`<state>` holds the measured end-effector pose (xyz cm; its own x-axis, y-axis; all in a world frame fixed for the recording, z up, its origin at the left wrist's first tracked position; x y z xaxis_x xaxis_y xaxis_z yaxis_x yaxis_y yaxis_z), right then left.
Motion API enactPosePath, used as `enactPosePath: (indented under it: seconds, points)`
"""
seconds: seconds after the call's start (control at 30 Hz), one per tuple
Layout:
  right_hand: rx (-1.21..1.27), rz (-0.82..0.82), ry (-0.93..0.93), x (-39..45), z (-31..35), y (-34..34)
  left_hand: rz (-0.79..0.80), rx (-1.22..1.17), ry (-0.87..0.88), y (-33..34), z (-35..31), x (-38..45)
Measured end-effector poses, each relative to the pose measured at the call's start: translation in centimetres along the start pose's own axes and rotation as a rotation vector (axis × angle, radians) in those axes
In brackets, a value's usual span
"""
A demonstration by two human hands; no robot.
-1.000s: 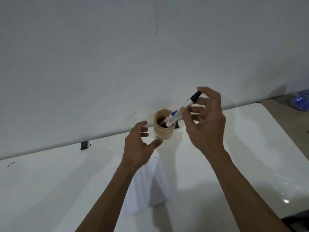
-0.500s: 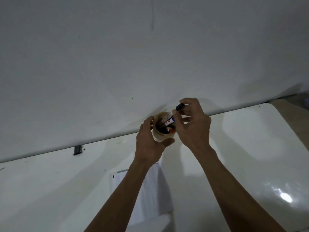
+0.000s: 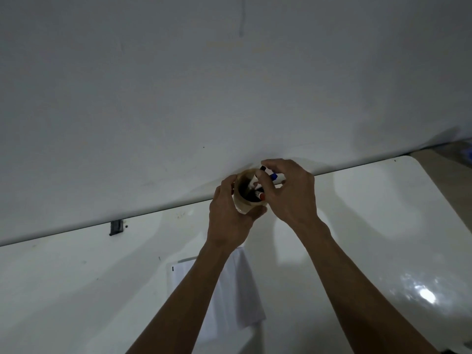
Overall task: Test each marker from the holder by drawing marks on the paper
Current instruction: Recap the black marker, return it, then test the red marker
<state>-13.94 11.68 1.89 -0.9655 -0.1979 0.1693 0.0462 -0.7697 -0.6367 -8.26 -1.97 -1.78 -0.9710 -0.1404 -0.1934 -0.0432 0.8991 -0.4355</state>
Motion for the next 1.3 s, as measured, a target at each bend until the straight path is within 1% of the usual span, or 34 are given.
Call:
enactPosePath:
  seconds: [0.13, 0.2, 0.27, 0.37, 0.43, 0.5, 0.67, 0.73, 0.9, 1.03, 1.17, 1.3]
  points:
    - [0.045, -0.076, 0.035, -1.0, 0.3, -1.5, 0.007, 0.005, -0.001, 0.0, 0.1, 0.1]
    - [0.032, -0.103, 0.002, -2.5, 0.4, -2.1, 0.012, -0.009, 0.000, 0.0, 0.1, 0.1]
    - [-0.025, -0.060, -0.038, -3.9, 0.2, -1.8, 0.015, -0.027, 0.008, -0.1, 0.1, 0.0]
    - [-0.054, 0.045, -0.029, -4.6, -1.0, -0.4, 0.018, -0.034, 0.011, -0.2, 0.2, 0.0]
    - [-0.056, 0.071, -0.027, -4.5, -1.4, 0.2, 0.021, -0.036, 0.008, -0.2, 0.2, 0.0]
    - [-0.058, 0.070, -0.028, -4.1, -1.4, 0.4, 0.023, -0.037, 0.011, -0.1, -0.1, 0.0]
    - [-0.017, 0.008, -0.018, -3.2, -0.6, -0.5, 0.030, -0.029, 0.002, -0.1, 0.1, 0.1]
    - [0.041, -0.032, -0.004, -3.3, -0.3, -1.2, 0.030, -0.024, -0.014, -0.1, 0.2, 0.2]
    - [0.227, -0.114, 0.114, -3.6, -0.1, -2.9, 0.033, -0.043, -0.028, -0.1, 0.1, 0.1]
    - [0.332, -0.197, 0.152, -3.9, 0.5, -4.5, 0.045, -0.045, -0.033, -0.1, 0.0, 0.0]
    - [0.496, -0.290, 0.191, -4.4, 0.8, -6.4, 0.045, -0.024, -0.028, -0.1, -0.2, -0.3]
    - [0.689, -0.306, 0.225, -4.8, 1.2, -8.0, 0.055, -0.001, -0.042, -0.2, -0.3, -0.4]
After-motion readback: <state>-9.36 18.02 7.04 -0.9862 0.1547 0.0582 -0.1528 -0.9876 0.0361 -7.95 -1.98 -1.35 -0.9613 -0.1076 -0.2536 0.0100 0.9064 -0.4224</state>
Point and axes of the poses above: each hand's wrist, its own x-axis towards the middle knuckle, its own y-axis out of the palm, z = x × y, the point moved 5 cm from there along x, towards the middle knuckle, and after that the axes turned 10 degrees about z, right-handed, at the moved point
